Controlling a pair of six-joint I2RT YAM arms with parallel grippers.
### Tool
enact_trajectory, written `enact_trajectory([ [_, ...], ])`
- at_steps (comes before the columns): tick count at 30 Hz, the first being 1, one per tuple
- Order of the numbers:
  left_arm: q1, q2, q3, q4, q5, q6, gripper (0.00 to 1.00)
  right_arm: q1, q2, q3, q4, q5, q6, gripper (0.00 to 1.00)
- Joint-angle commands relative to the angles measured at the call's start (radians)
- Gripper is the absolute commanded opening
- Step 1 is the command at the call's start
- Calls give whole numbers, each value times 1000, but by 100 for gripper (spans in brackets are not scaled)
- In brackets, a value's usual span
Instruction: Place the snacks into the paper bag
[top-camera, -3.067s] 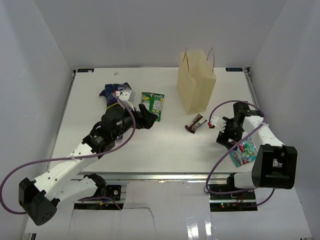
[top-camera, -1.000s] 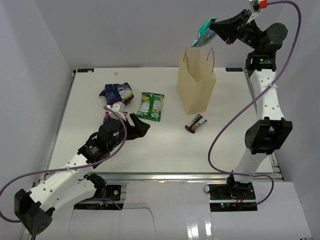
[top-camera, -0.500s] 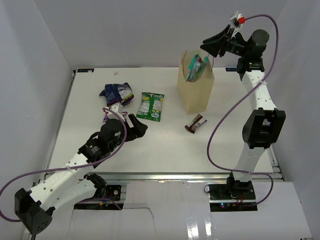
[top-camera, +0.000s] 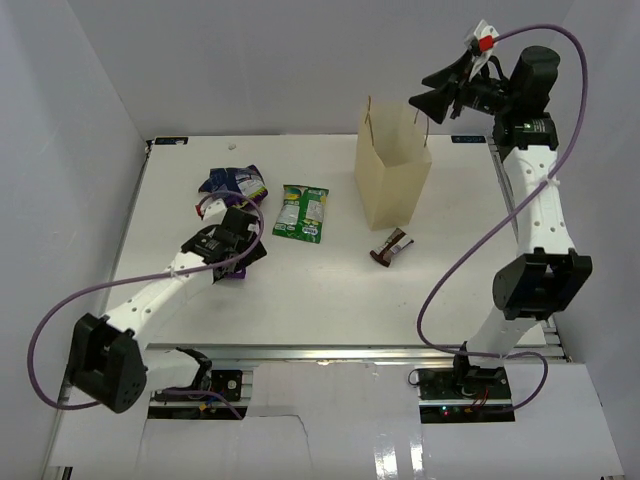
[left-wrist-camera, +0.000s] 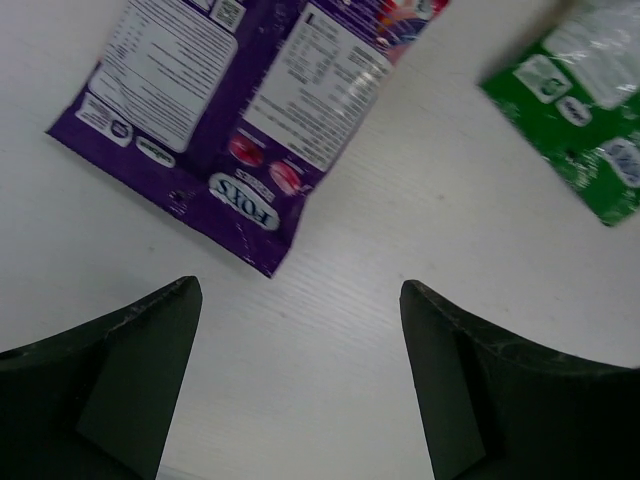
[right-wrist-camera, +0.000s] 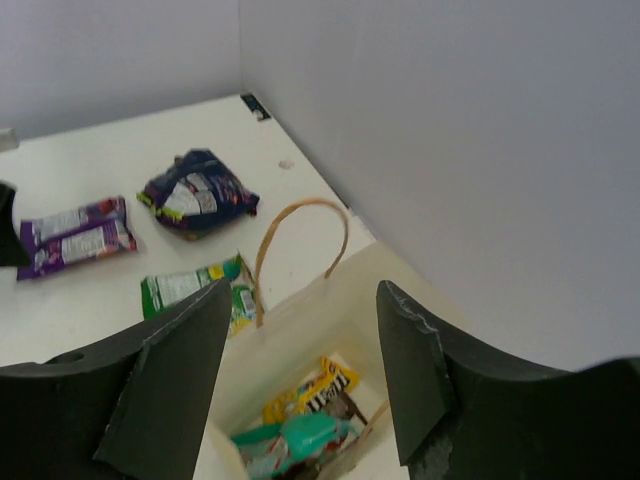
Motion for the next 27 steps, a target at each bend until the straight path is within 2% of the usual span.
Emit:
enact_trajectory([
  [1, 72, 120, 59, -29, -65, 159, 91, -2, -140, -100, -274, 69, -253, 66],
  [5, 83, 333, 141, 113, -91, 319, 91, -2, -314, -403, -341, 93, -374, 68],
  [8, 88, 459, 223, 166, -120, 416, 91, -2, -404, -547, -381, 108, -444, 69],
  [14, 91, 627, 340, 163, -226, 537, 91, -3, -526, -726, -431, 134, -516, 71],
  [16, 95, 658, 349, 164, -255, 551, 87, -5, -546, -769, -435, 140, -516, 71],
  [21, 106, 682, 327, 170, -271, 563, 65, -17, -579, -812, -443, 131, -503, 71],
  [22, 108, 678, 318, 173, -266, 562, 46, -19, -585, -817, -443, 128, -500, 71],
  [24, 106, 661, 317, 173, -243, 552, 30, -22, -585, -824, -443, 125, -499, 71],
  [25, 108, 649, 315, 173, -228, 549, 19, -23, -586, -826, -443, 122, -497, 71],
  [27, 105, 594, 317, 172, -176, 546, 13, -26, -588, -824, -443, 120, -497, 71],
])
